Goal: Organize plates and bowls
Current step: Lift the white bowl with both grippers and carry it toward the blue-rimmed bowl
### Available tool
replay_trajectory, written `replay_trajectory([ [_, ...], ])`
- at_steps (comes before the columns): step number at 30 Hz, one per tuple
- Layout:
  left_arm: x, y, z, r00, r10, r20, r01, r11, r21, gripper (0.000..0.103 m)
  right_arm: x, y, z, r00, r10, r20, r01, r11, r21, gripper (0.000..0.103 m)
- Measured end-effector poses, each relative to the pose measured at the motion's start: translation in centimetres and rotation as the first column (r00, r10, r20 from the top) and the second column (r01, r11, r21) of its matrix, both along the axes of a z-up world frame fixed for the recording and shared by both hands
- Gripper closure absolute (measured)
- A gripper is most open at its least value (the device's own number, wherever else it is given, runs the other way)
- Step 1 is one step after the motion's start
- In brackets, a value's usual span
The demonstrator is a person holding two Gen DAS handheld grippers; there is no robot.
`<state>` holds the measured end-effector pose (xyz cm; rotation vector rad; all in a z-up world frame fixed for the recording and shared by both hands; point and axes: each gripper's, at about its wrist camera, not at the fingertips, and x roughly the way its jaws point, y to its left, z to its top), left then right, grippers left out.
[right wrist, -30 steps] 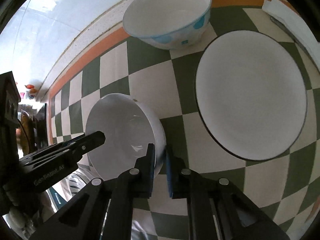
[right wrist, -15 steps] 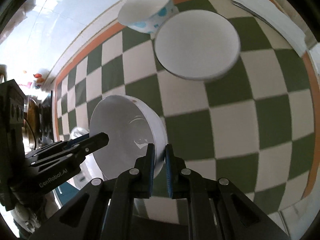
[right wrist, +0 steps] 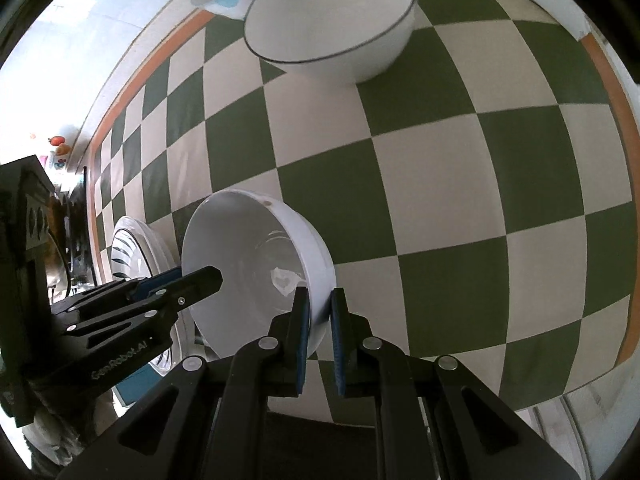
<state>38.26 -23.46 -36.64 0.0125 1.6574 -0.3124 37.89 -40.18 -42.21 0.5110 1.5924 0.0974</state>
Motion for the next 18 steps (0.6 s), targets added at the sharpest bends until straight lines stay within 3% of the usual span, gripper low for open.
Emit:
replay_trajectory([
  [6, 0.1, -0.2, 0.6, 1.000, 0.006, 0.005, -0.006, 1.000, 0.005, 0.083, 0.2, -0.3, -0.2, 1.000, 0.001, -0.011, -0.001, 1.000, 0.022, 0.088],
  [11, 0.3, 0.5, 4.6, 0.996, 0.050, 0.071, -0.049, 0.999, -0.016, 0.081, 0.7, -1.3, 1.3, 1.000, -0.011, 0.006, 0.011, 0.999, 0.037, 0.085],
  [13, 1.3, 0.9, 6.5, 0.988, 0.113, 0.104, -0.109, 0.993, -0.035, 0.077, 1.1, -2.5, 2.5, 0.999, -0.043, 0.030, 0.042, 0.998, 0.054, 0.062],
  [15, 2.7, 0.6, 7.6, 0.980, 0.155, 0.126, -0.150, 0.987, -0.053, 0.076, 1.7, -3.9, 3.7, 0.994, -0.085, 0.065, 0.079, 0.993, 0.089, 0.049],
  [18, 5.6, -0.5, 7.7, 0.979, 0.172, 0.112, -0.165, 0.984, -0.073, 0.076, 3.4, -6.2, 5.0, 0.982, -0.151, 0.116, 0.137, 0.983, 0.121, 0.040],
])
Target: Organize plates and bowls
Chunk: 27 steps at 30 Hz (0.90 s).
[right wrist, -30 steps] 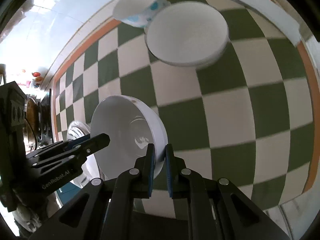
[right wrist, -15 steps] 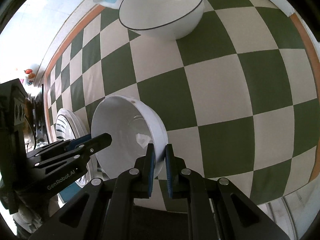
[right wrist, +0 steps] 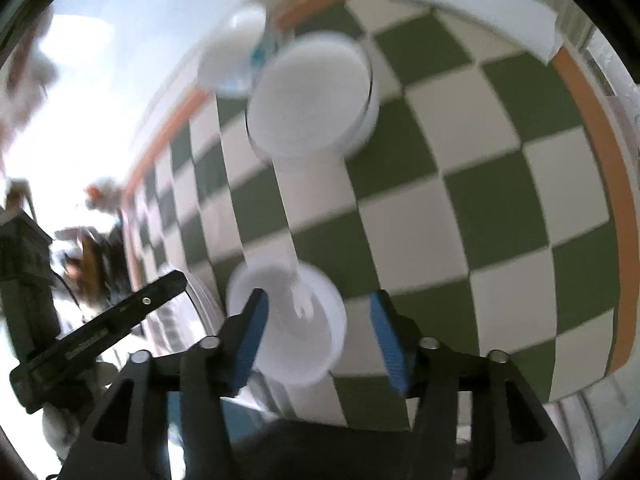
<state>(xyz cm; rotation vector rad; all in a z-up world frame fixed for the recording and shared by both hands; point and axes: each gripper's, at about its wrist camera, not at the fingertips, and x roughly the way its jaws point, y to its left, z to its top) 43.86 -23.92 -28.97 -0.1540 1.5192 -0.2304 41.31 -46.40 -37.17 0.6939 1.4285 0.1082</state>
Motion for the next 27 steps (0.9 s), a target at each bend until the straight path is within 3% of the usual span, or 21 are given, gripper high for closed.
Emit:
replay_trajectory([
  [9, 8.0, -5.7, -3.9, 0.995, -0.075, -0.065, 0.072, 0.996, -0.046, 0.076, 6.7, -4.2, -1.5, 0.996, -0.088, 0.016, 0.089, 0.993, -0.076, 0.040],
  [16, 10.2, -8.3, -7.8, 0.984, -0.130, -0.124, 0.126, 0.991, -0.041, 0.076, 10.0, -4.7, -4.3, 0.995, -0.098, -0.022, 0.096, 0.992, -0.084, 0.042],
  [17, 10.3, -8.6, -8.1, 0.984, -0.137, -0.116, 0.133, 0.990, -0.045, 0.076, 10.4, -4.7, -4.7, 0.995, -0.101, -0.025, 0.099, 0.992, -0.079, 0.046],
  [19, 10.3, -8.7, -8.4, 0.986, -0.137, -0.095, 0.133, 0.990, -0.043, 0.077, 10.7, -4.4, -5.5, 0.994, -0.102, -0.031, 0.100, 0.992, -0.077, 0.068],
  [22, 10.0, -8.9, -8.7, 0.984, -0.151, -0.091, 0.147, 0.988, -0.050, 0.084, 11.1, -4.2, -6.0, 0.995, -0.096, -0.025, 0.094, 0.992, -0.079, 0.089],
  [27, 9.3, -9.3, -8.3, 0.982, -0.179, -0.064, 0.178, 0.984, -0.029, 0.084, 11.3, -3.6, -5.8, 0.997, -0.080, -0.003, 0.079, 0.989, -0.123, 0.092],
])
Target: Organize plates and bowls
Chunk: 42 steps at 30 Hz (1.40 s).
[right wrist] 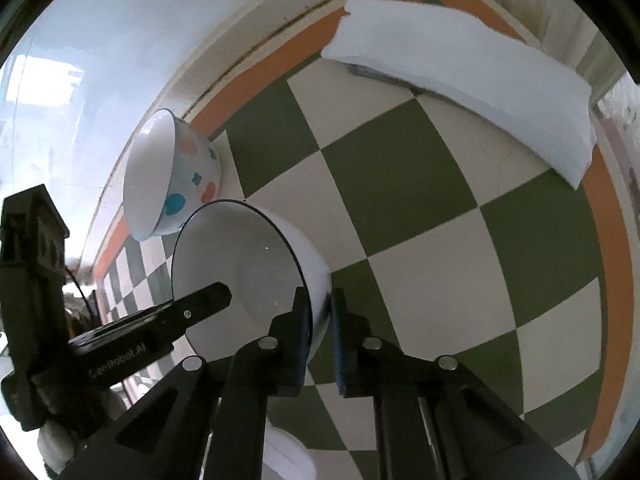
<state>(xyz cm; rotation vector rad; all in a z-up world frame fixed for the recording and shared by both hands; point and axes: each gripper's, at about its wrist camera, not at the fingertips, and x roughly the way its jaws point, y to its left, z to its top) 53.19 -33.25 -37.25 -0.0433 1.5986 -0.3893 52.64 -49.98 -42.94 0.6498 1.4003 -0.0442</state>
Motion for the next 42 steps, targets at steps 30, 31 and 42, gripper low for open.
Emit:
replay_trajectory([
  [30, -14.2, 8.3, 7.3, 0.999, -0.031, 0.026, 0.032, 0.999, -0.008, 0.084, -13.9, 8.0, 7.3, 0.989, 0.148, 0.006, -0.149, 0.988, 0.045, 0.092],
  [31, -14.5, 8.4, 6.8, 0.999, -0.032, 0.015, 0.032, 0.999, -0.005, 0.084, -14.1, 8.2, 6.8, 0.988, 0.153, -0.003, -0.153, 0.987, 0.048, 0.092],
  [42, -15.6, 7.5, 3.4, 0.995, -0.092, -0.036, 0.095, 0.993, 0.077, 0.084, -14.8, 9.3, 3.2, 0.980, 0.188, -0.063, -0.187, 0.982, 0.019, 0.092],
])
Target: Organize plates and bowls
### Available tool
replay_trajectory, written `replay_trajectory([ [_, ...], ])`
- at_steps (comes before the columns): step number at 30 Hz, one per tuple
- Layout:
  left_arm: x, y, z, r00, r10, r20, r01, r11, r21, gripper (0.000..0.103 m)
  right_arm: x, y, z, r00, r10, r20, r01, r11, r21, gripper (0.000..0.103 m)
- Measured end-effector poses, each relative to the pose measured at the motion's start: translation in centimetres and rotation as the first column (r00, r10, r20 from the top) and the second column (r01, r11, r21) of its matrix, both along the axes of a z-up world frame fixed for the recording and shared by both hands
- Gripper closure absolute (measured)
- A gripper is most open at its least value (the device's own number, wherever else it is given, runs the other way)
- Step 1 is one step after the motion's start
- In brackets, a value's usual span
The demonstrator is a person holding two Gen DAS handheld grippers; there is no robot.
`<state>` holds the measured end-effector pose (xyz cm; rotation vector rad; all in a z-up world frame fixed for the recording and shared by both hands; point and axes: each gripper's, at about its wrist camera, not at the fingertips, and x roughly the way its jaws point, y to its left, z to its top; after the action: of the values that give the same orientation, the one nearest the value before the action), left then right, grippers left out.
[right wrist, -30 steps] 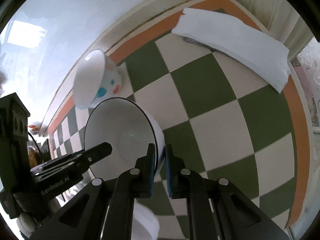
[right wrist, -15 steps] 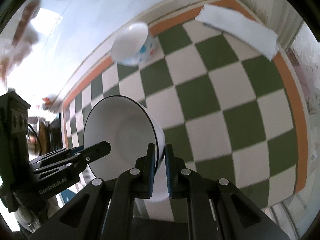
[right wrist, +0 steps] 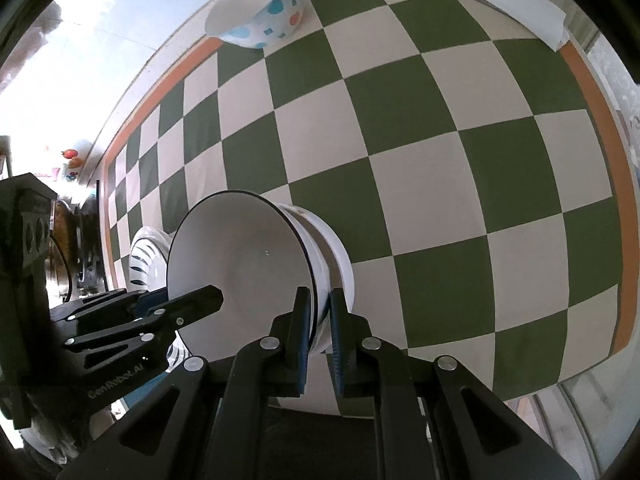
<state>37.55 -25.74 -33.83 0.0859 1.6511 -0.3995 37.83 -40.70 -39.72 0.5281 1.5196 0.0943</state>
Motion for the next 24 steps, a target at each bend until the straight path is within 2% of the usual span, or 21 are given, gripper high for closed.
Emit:
replay_trajectory([
  [17, -0.31, -0.85, -0.26, 0.999, -0.031, 0.024, 0.029, 0.997, 0.069, 0.084, 0.43, 0.60, -1.03, 0.999, 0.008, -0.033, -0.008, 1.000, -0.018, 0.092],
  [24, -0.51, -0.70, -0.11, 1.000, -0.025, 0.019, 0.024, 0.997, 0.068, 0.084, 0.54, 0.69, -0.68, 1.000, 0.003, -0.029, -0.004, 1.000, -0.005, 0.089],
])
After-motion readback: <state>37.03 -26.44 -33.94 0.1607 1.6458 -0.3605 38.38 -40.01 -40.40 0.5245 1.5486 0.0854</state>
